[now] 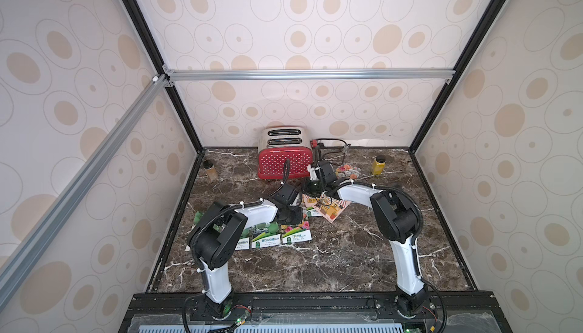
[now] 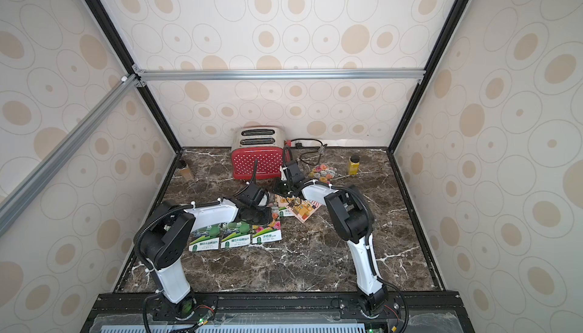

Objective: Arrange the seed packets in a row
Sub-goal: Move the seed packet to the center of the board.

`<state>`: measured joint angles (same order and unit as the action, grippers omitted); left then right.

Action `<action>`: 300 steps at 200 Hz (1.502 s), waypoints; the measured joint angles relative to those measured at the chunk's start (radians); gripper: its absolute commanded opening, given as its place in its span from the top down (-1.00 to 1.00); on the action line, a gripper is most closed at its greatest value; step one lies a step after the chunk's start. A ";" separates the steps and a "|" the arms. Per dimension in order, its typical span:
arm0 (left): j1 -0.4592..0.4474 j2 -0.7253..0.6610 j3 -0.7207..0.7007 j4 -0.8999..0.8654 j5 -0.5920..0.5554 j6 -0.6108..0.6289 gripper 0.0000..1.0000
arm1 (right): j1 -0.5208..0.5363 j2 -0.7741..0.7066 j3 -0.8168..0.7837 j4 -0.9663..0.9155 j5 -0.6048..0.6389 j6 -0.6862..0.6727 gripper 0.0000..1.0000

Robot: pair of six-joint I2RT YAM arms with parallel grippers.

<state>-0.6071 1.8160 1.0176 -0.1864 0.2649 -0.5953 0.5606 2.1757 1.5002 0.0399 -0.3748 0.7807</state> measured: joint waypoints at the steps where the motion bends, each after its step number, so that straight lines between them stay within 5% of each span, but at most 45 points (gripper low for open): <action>1: 0.000 0.000 0.000 0.000 0.000 0.000 0.69 | 0.000 0.002 0.002 -0.002 0.000 0.000 0.24; 179: -0.002 0.002 -0.013 0.037 0.007 0.000 0.71 | -0.062 0.064 0.117 -0.298 0.011 -0.098 0.27; 300: -0.002 0.002 -0.015 0.043 0.007 0.000 0.71 | -0.307 -0.096 -0.124 -0.282 0.010 -0.183 0.29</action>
<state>-0.6090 1.8175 1.0023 -0.1432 0.2722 -0.5957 0.2535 2.0800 1.3758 -0.2420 -0.3645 0.5972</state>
